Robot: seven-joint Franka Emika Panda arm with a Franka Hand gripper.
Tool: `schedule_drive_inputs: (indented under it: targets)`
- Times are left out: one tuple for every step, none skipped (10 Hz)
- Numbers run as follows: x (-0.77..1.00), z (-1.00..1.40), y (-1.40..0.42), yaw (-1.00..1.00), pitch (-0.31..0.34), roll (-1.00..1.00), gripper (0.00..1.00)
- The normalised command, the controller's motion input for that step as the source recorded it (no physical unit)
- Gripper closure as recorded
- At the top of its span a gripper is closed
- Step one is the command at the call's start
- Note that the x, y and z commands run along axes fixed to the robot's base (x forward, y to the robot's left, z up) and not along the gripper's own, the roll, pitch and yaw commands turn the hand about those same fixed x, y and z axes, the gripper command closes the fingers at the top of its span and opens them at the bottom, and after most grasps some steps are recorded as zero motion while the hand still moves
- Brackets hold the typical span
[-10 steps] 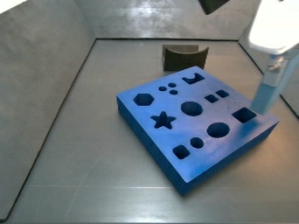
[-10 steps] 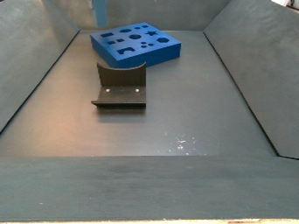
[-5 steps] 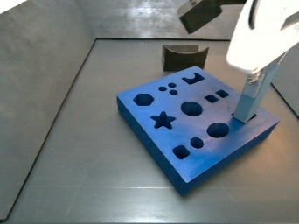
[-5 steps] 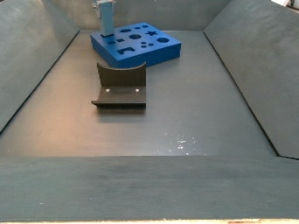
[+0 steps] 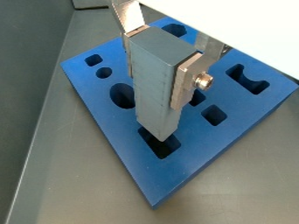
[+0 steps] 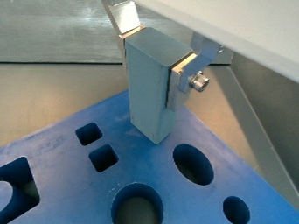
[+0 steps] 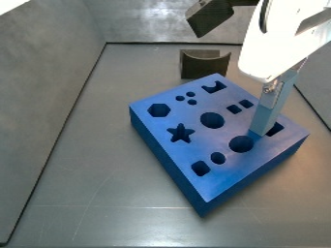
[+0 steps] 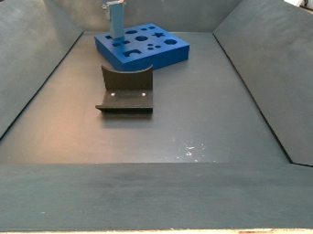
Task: Pick up the rectangle object. Move up. Place the rectangle object on the fixture. Regrasp the rectangle object. Move to above the board. Insert the rectangle object.
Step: Insert the rectangle object.
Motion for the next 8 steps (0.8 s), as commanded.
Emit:
schedule_drive_inputs:
  targets:
    - [0.00, 0.00, 0.00, 0.00, 0.000, -0.02, 1.00]
    - [0.00, -0.11, 0.07, 0.00, 0.000, -0.42, 1.00]
    - [0.00, -0.24, 0.00, -0.01, 0.000, -0.43, 1.00]
    - [-0.09, -0.37, 0.07, -0.02, 0.000, -0.79, 1.00]
    - [-0.10, -0.23, 0.10, 0.00, 0.000, -0.74, 1.00]
    - [0.00, 0.00, 0.00, 0.00, 0.000, -0.02, 1.00]
    - [0.00, 0.00, 0.00, 0.00, 0.000, -0.02, 1.00]
    - [0.05, 0.00, 0.00, 0.00, 0.000, 0.00, 1.00]
